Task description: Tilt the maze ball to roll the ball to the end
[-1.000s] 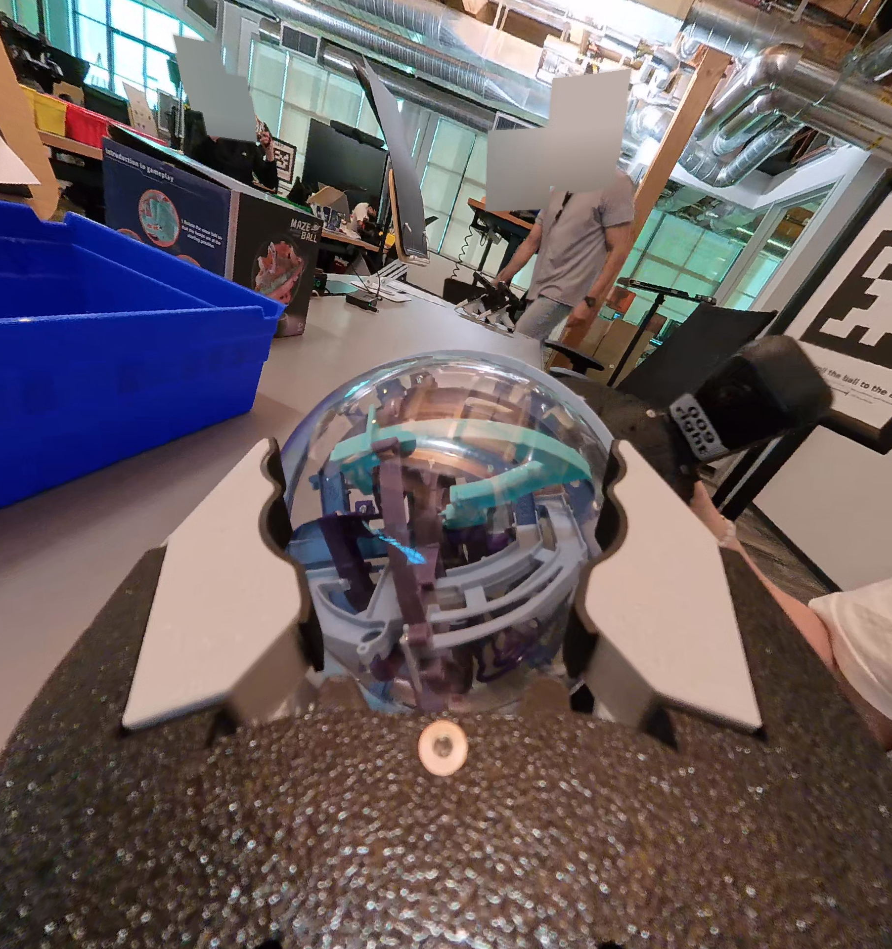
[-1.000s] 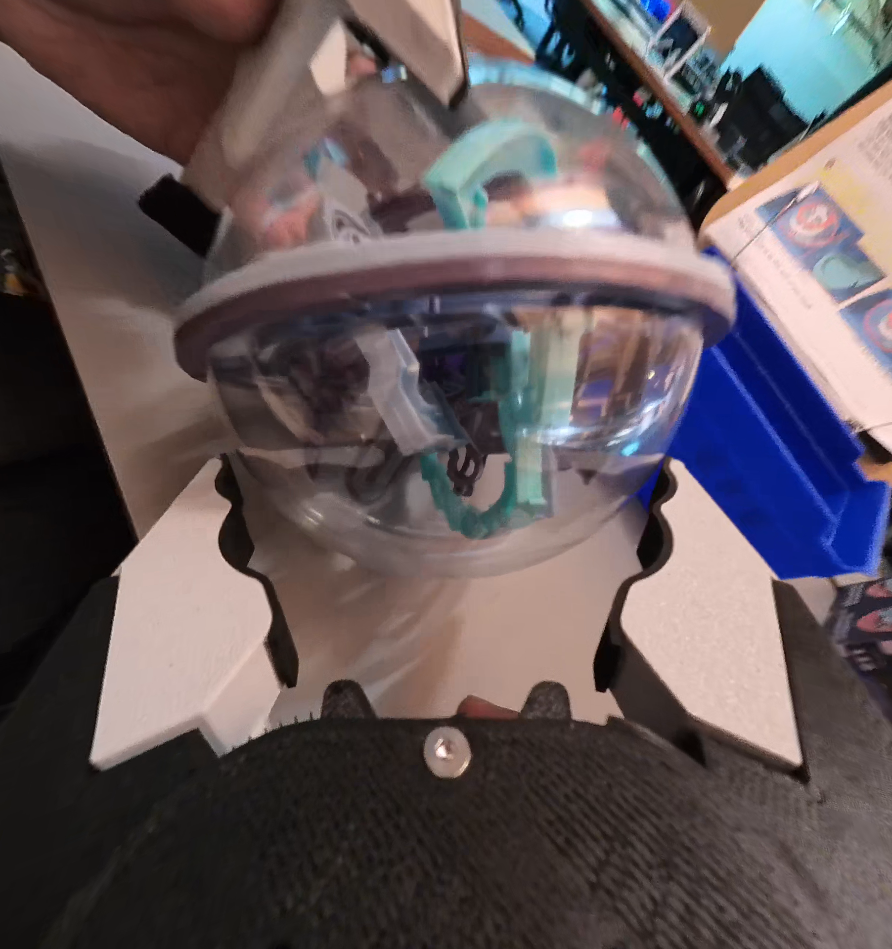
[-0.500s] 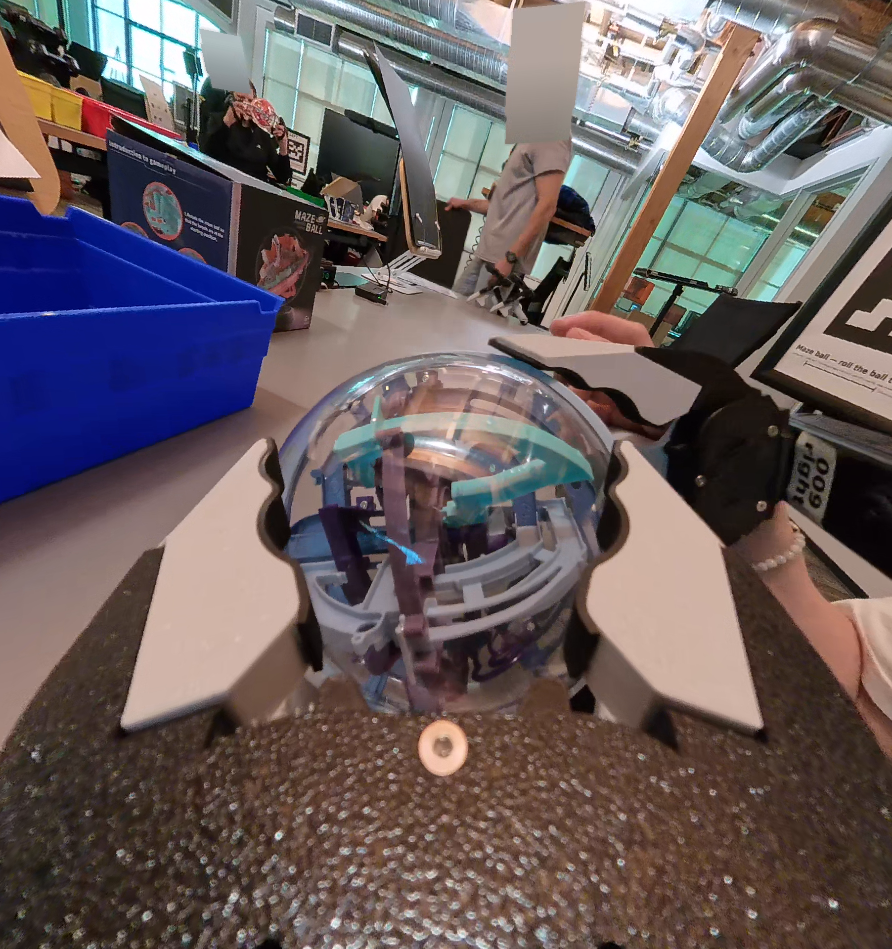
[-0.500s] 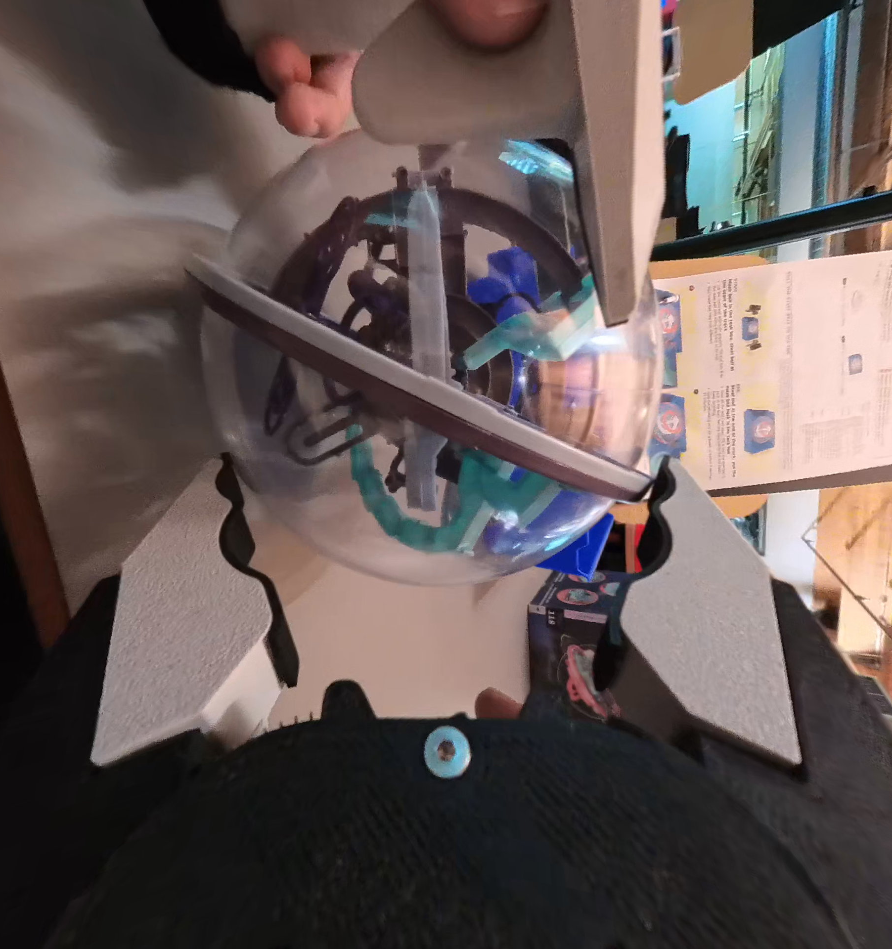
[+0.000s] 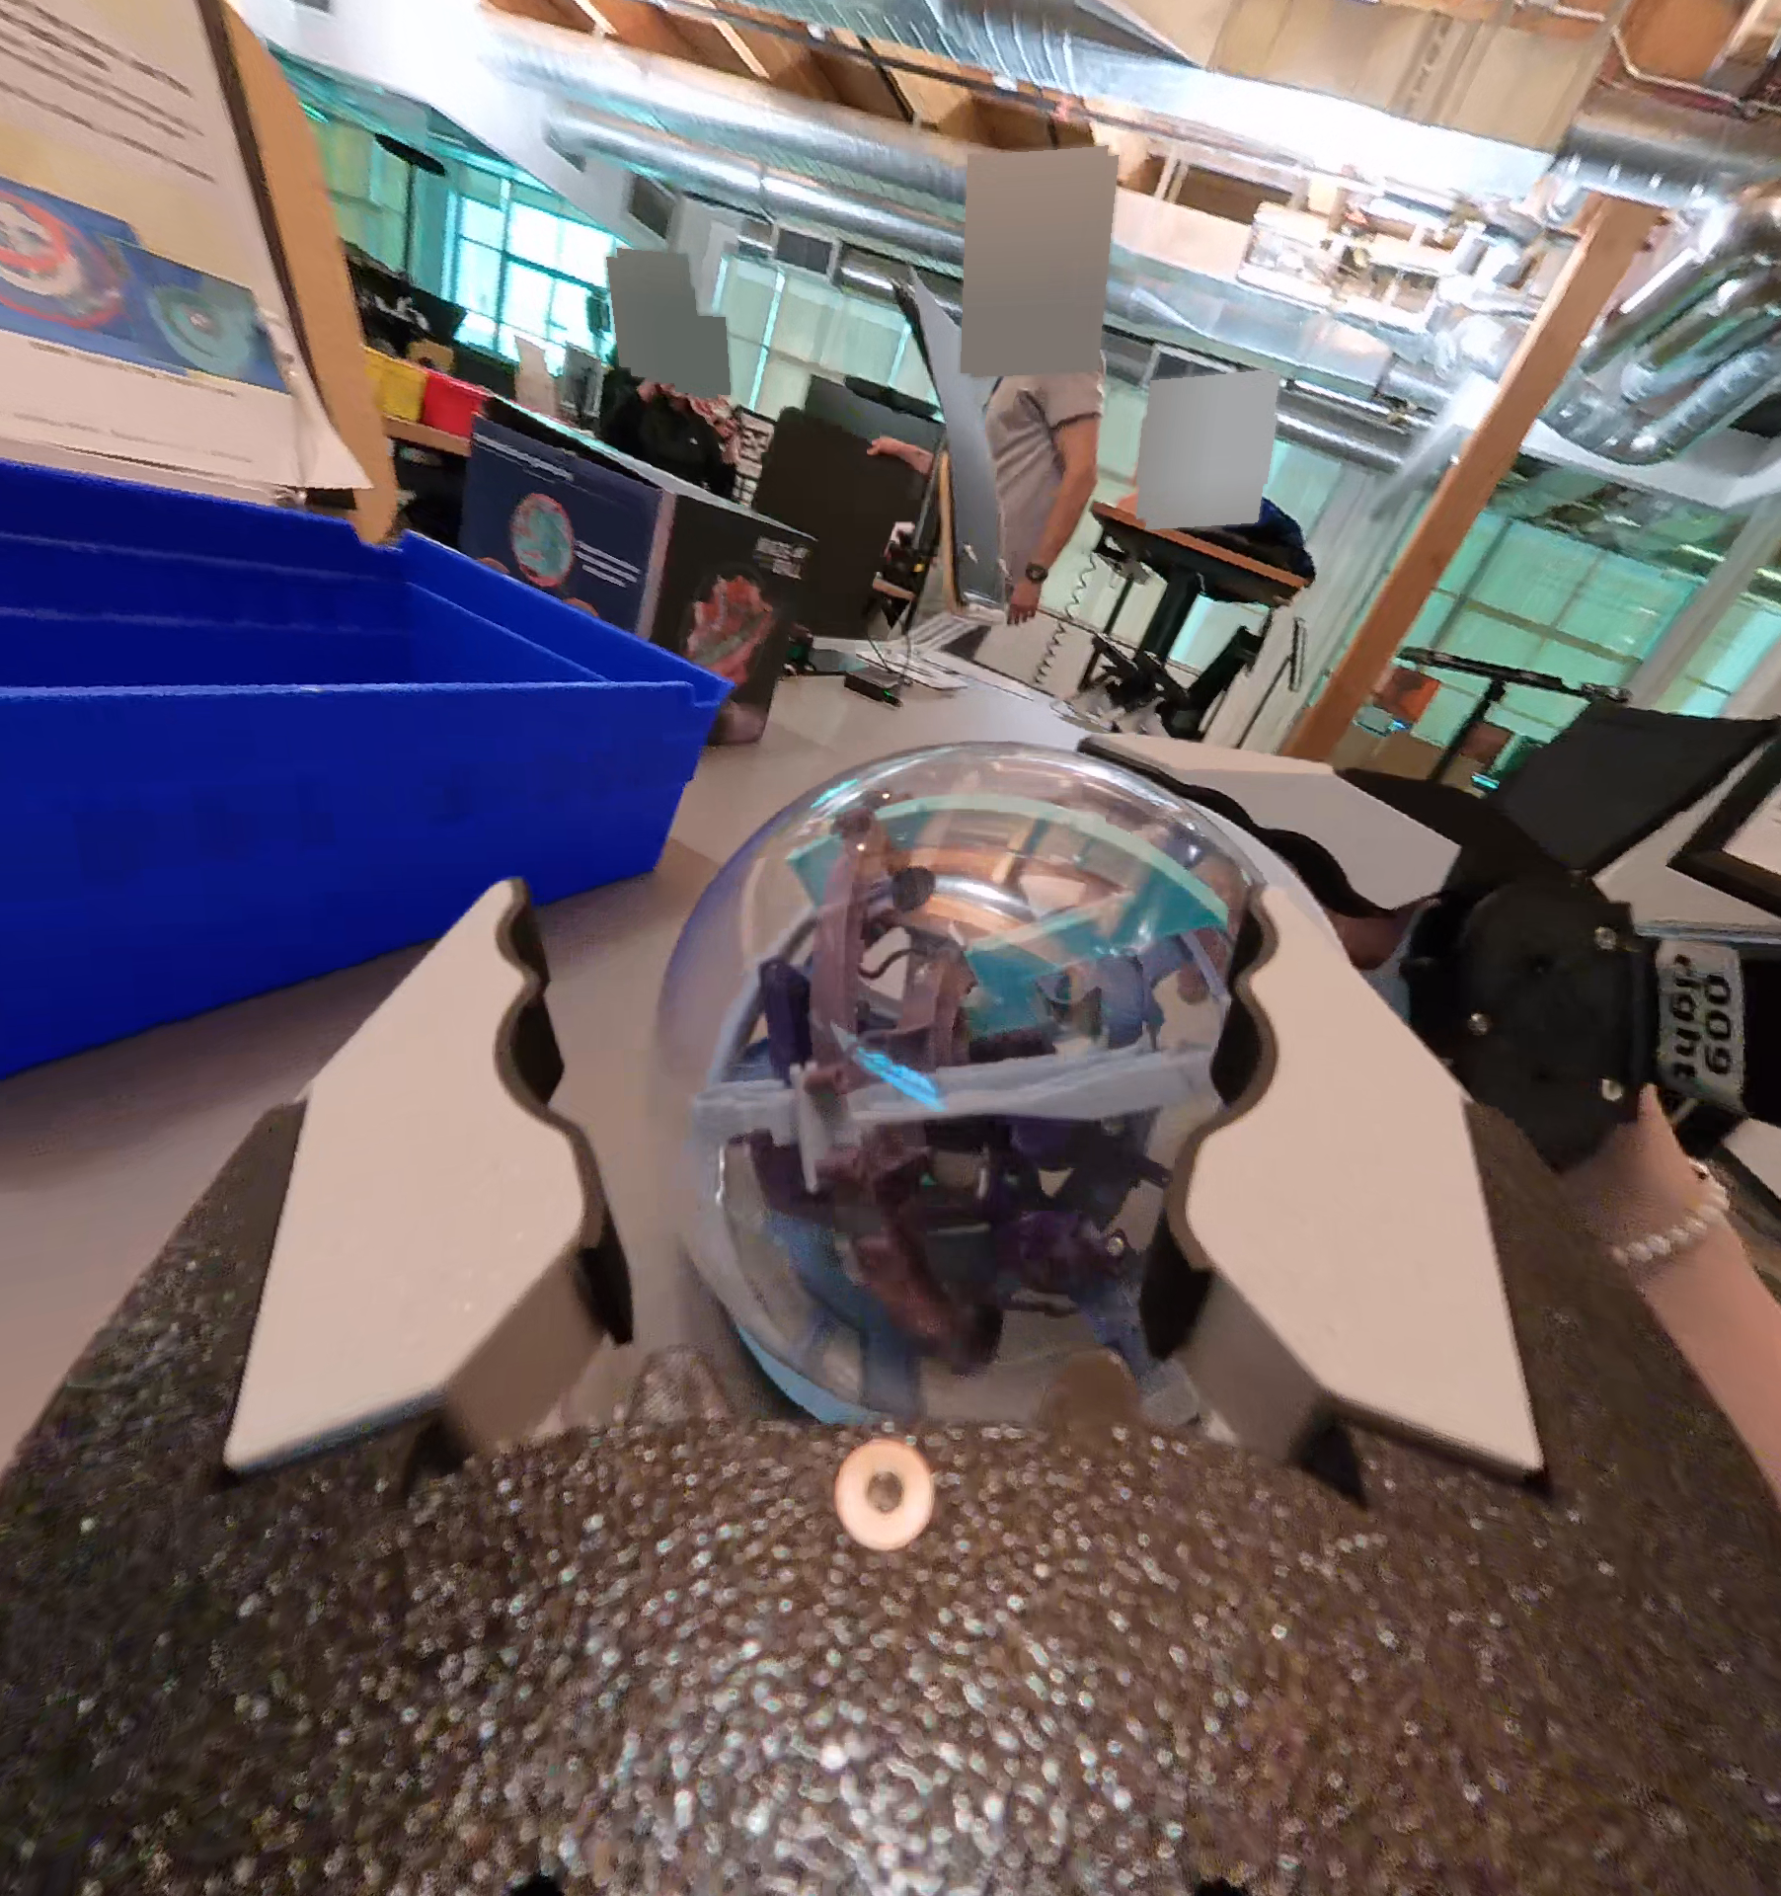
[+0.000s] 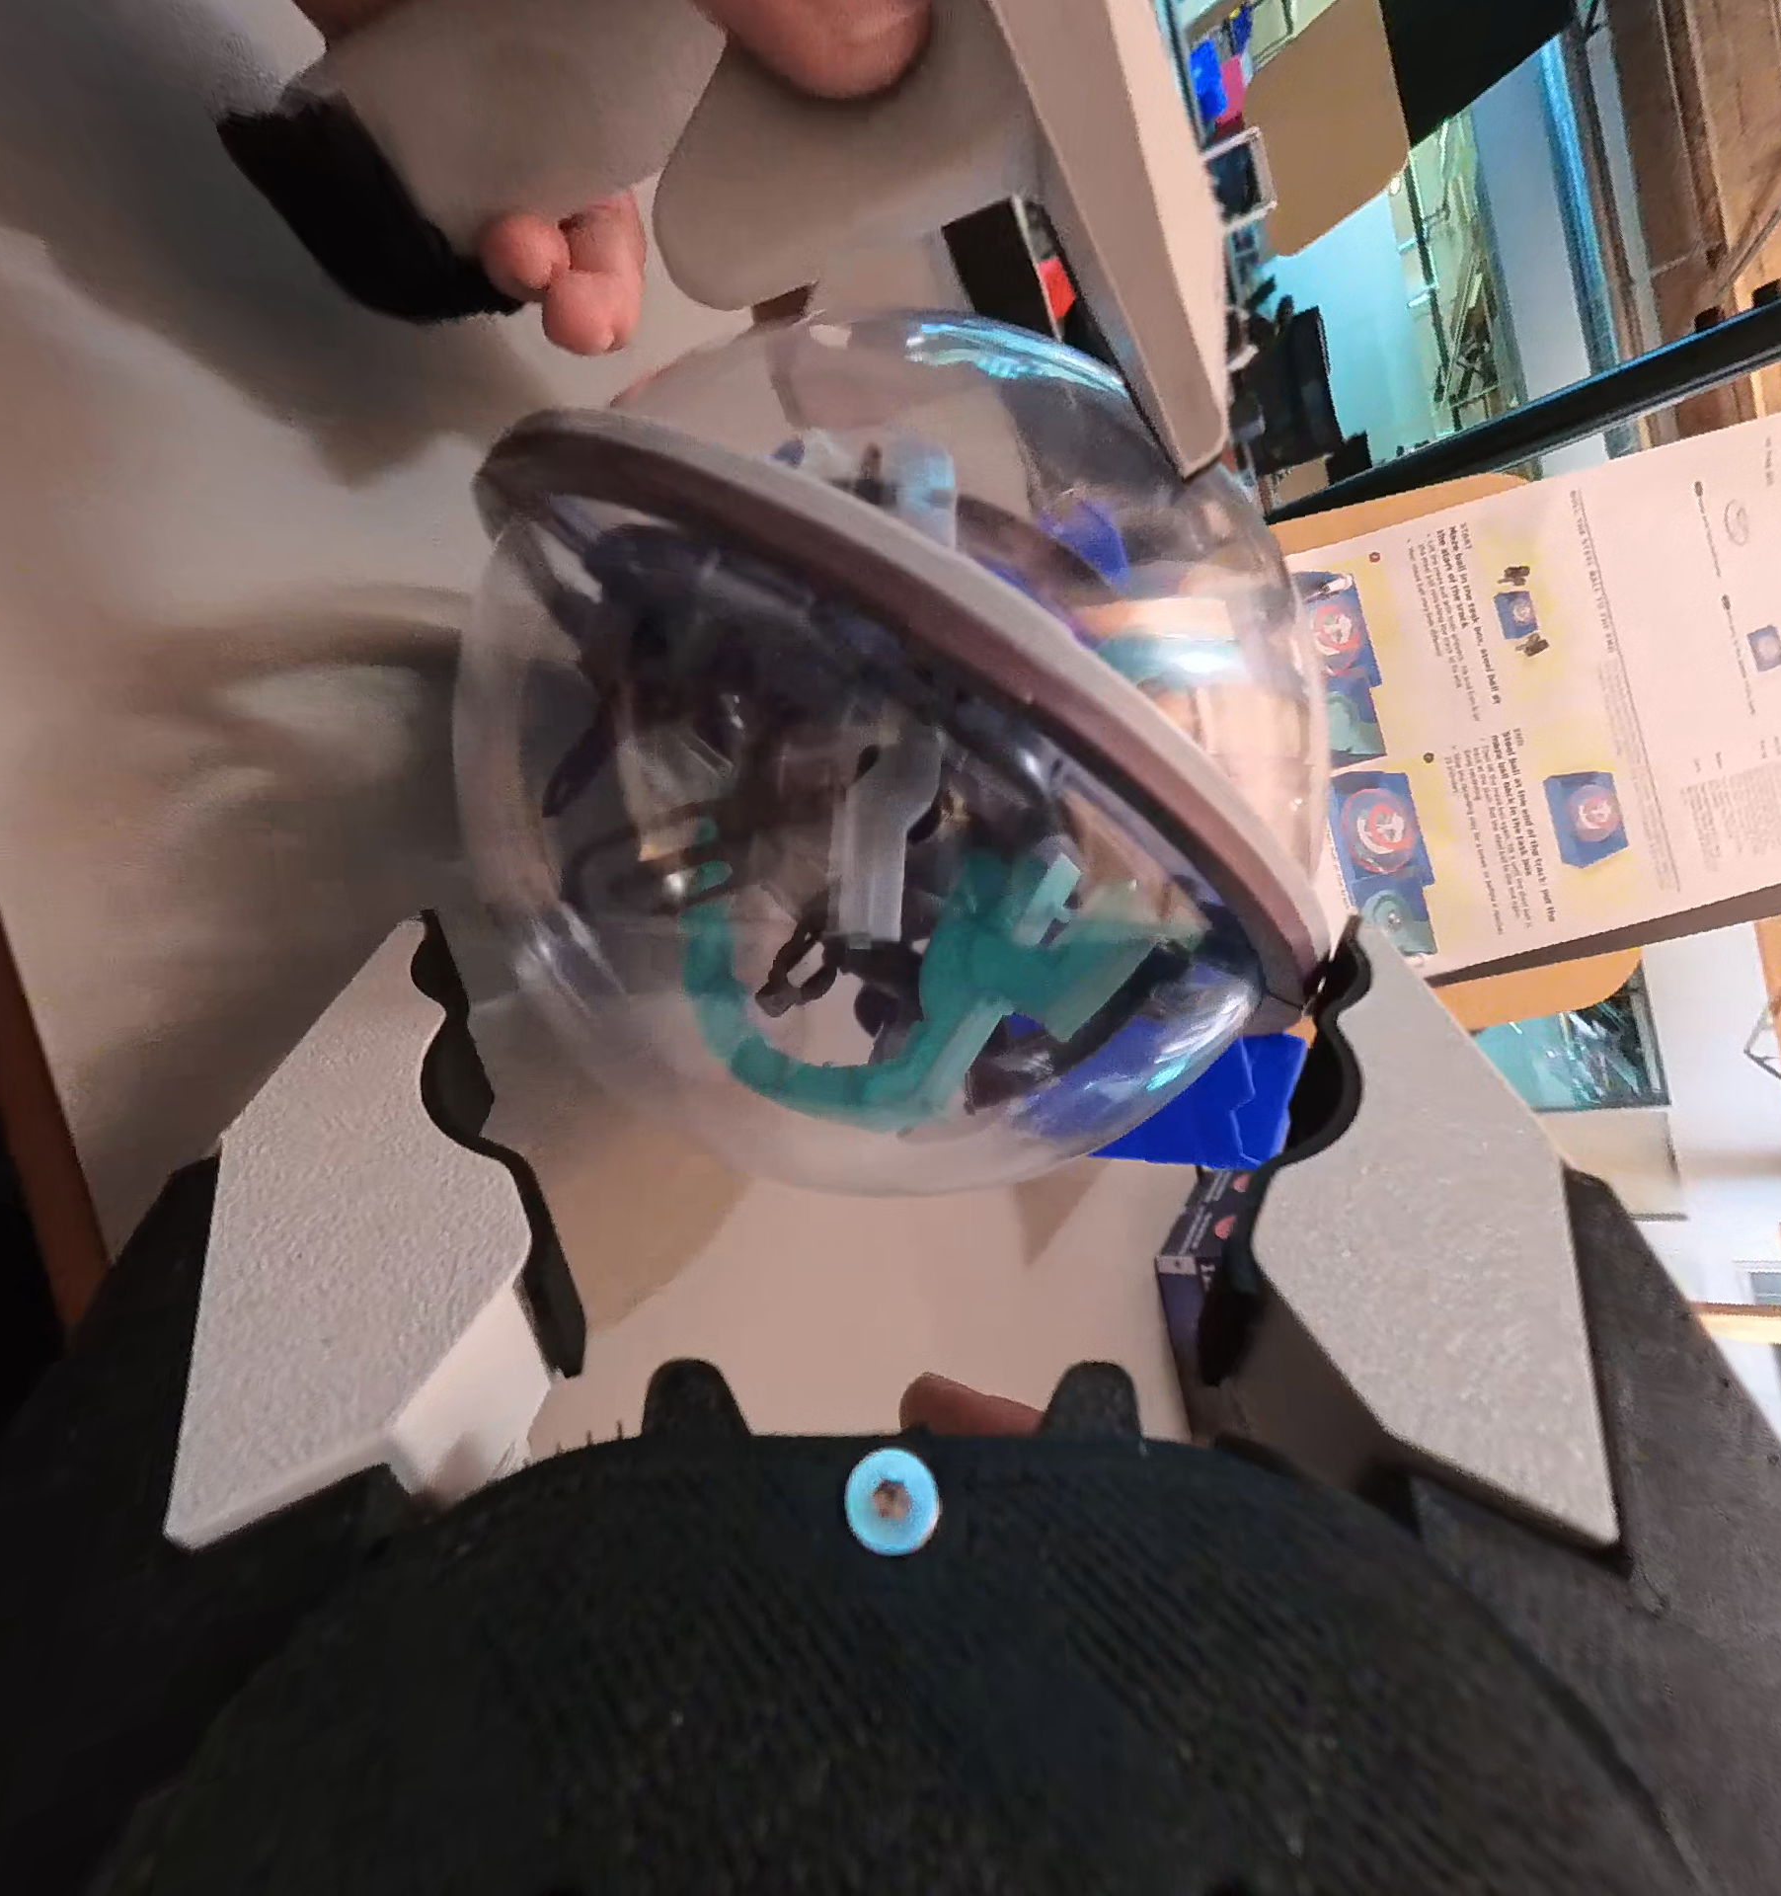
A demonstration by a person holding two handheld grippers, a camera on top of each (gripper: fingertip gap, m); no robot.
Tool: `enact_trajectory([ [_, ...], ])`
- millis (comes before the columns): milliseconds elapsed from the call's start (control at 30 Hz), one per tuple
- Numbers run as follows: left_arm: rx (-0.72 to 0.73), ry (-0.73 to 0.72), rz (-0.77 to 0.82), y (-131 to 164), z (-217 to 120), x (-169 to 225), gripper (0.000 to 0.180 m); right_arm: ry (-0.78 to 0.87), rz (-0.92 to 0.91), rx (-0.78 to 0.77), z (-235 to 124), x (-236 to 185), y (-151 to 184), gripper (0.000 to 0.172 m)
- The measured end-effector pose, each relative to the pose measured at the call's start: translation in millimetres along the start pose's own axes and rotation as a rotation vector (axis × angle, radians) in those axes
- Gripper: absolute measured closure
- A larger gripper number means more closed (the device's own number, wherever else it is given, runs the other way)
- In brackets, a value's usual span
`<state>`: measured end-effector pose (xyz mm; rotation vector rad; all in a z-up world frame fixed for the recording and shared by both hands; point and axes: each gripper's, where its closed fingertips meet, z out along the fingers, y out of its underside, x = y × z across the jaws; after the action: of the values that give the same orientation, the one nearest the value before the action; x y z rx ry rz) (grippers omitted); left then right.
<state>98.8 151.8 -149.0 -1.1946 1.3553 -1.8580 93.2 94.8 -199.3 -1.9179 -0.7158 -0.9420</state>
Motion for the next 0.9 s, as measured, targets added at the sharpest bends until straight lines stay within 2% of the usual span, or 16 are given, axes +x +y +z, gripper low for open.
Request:
enact_trajectory([
  [167,-0.034,0.041,-0.157,11,5,1,0.052,-0.022,0.092,0.068,-3,0,-5,0.015],
  [333,-0.111,0.102,-0.254,30,14,13,0.035,-0.045,0.127,0.068,-7,-1,-3,0.015],
  [533,-0.147,0.146,-0.218,37,17,25,0.036,-0.051,0.109,0.005,-12,-1,9,0.020],
  [700,-0.173,0.162,-0.179,37,15,28,0.039,-0.026,0.135,-0.077,-5,-1,29,0.015],
  [833,-0.144,0.145,-0.185,32,13,22,0.038,-0.071,0.206,-0.035,-5,-8,29,0.030],
  [900,-0.122,0.149,-0.216,28,11,18,0.039,-0.083,0.217,-0.013,-4,-12,26,0.031],
])
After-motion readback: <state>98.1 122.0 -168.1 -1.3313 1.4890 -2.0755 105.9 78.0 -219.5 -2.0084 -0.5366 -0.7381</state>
